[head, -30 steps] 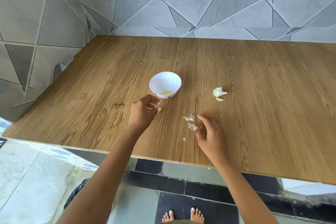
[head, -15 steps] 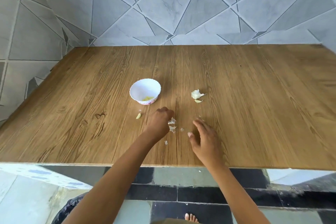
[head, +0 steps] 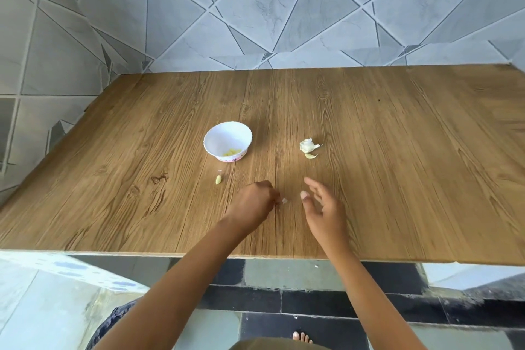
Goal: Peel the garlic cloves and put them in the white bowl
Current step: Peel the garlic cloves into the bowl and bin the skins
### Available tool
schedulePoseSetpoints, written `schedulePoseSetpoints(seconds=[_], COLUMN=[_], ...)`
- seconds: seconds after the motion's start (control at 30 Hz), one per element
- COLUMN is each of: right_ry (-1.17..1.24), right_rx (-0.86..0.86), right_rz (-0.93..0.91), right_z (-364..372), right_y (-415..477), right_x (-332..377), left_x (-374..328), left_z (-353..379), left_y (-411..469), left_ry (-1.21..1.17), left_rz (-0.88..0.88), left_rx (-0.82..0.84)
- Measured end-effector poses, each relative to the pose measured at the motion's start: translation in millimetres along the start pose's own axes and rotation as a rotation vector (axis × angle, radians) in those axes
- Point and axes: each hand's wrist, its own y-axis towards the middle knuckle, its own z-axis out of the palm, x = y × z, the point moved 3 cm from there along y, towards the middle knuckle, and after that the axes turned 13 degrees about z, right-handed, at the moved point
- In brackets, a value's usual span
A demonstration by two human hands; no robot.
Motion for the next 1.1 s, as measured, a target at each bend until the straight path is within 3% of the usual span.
schedulePoseSetpoints(seconds=[0.2, 0.33, 0.43, 0.7, 0.8, 0.87, 0.97, 1.1], right_ry=[0.962, 1.260, 1.260, 1.340, 1.371, 1.419, 1.428, 1.406], right_rx=[0.219, 0.225, 0.165, 0.212, 0.275, 0.356, 0.426, 0.492], right_rz=[0.736, 0.987, 1.055, 1.076, 1.084, 1.092, 1.097, 1.106], right_z=[10.4, 10.5, 12.3, 23.0, 32.8, 42.3, 57.0, 75.0], right_y=[3.8, 4.4, 5.2, 6.8, 8.3, 10.5, 13.2, 11.9], right_x=[18.1, 35.5, 38.8, 50.8, 51.9, 53.0, 55.7, 63.8], left_x=[-7.6, -44.3, -53.6, -45.9, -33.8, -9.1, 47.8, 101.9], left_z=[-30.1, -38.0, -33.9, -41.6, -52.9, -66.1, -83.3, -75.3], left_y=[17.2, 23.6, 23.5, 20.8, 9.4, -5.5, -36.9, -51.9], left_ry=[-0.392, -0.365, -0.226, 0.036, -0.090, -0.186, -0.129, -0.136], left_rz=[-0.153, 0.000, 0.030, -0.086, -0.108, -0.200, -0.496, -0.664], left_rx=[-0.235, -0.081, -0.037, -0.095, -0.158, -0.291, -0.437, -0.372])
